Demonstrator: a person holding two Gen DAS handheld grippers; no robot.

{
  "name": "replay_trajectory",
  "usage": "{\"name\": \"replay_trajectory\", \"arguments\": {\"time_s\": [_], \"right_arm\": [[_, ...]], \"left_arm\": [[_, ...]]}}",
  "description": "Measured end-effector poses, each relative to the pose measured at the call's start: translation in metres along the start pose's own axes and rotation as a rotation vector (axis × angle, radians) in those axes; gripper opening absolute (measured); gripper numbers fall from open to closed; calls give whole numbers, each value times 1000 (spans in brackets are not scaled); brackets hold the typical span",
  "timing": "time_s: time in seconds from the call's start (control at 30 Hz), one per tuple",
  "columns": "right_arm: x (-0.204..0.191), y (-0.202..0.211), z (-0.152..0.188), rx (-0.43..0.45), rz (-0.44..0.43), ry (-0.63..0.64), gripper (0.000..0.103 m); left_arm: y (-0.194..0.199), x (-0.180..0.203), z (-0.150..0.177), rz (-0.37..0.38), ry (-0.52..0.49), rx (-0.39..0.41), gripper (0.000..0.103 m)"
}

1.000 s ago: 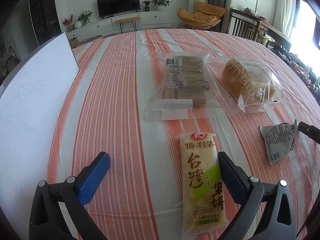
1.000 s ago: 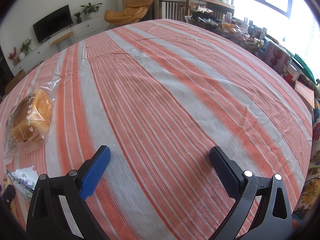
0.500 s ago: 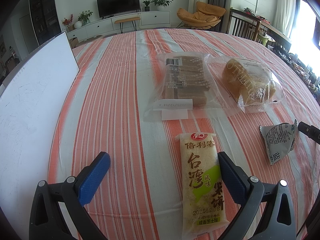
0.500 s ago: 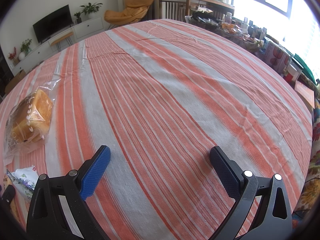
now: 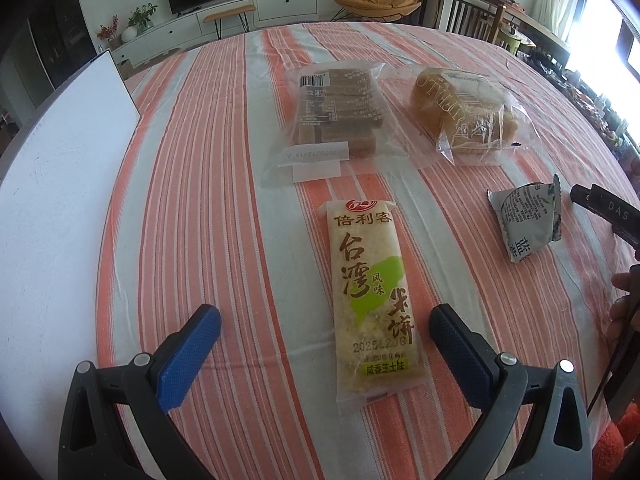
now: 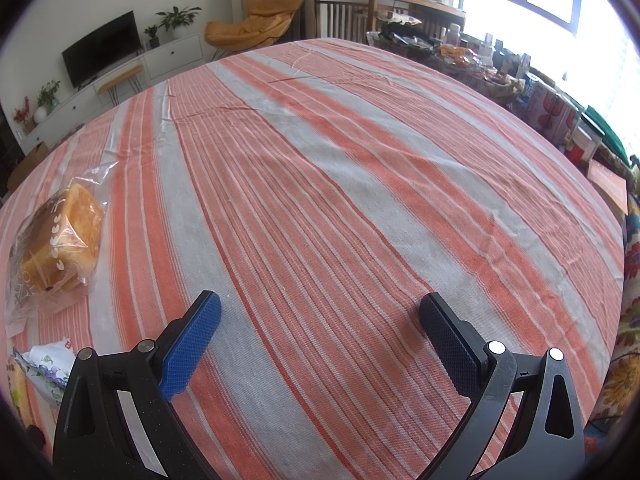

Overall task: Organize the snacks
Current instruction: 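Close the left tool on the cake bar while the right tool grasps the foil packet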

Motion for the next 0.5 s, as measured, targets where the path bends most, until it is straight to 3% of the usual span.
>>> {"name": "replay_trajectory", "arguments": {"time_s": [0.03, 0.07, 0.1, 0.13, 0.27, 0.33, 0.4, 0.43, 0.47, 0.5], "right_arm": [[-2, 0, 0, -29, -7, 7, 100], [-8, 2, 1, -70, -63, 22, 99], [-22, 12, 2, -77, -191, 35, 98], [-38, 27, 4, -67, -316, 72, 98], [-105, 72, 32, -114, -526, 312, 98], [-132, 74, 44, -117, -511, 404, 97], [-149, 62, 52, -116, -434, 471, 94], [-154, 53, 59, -142, -408, 492, 61], [-158, 47, 67, -179, -407, 501, 39], [-158, 50, 65, -142, -408, 488, 38]], "left_arm": [[4, 4, -2, 9, -14, 23, 86], [12, 8, -3, 14, -32, 56, 53], [16, 11, -2, 19, -46, 75, 36], [18, 10, 0, 1, -58, 85, 30], [25, 8, 10, 84, -11, 106, 30], [37, 6, 14, 143, 29, 114, 30], [56, 2, 18, 184, 51, 138, 29], [67, -2, 20, 201, 61, 152, 29], [80, -6, 23, 220, 69, 165, 29], [91, -9, 26, 237, 76, 178, 29]]}}
Point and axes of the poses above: each gripper's, at about its wrist camera, not at the fingertips, and y roughly against the way its jaws point, x to its right, z to its underside, the point moved 10 cm from there along -y, roughly the way its jaws point, and after that the axes turned 4 degrees about -x, right-handed, at the moved point
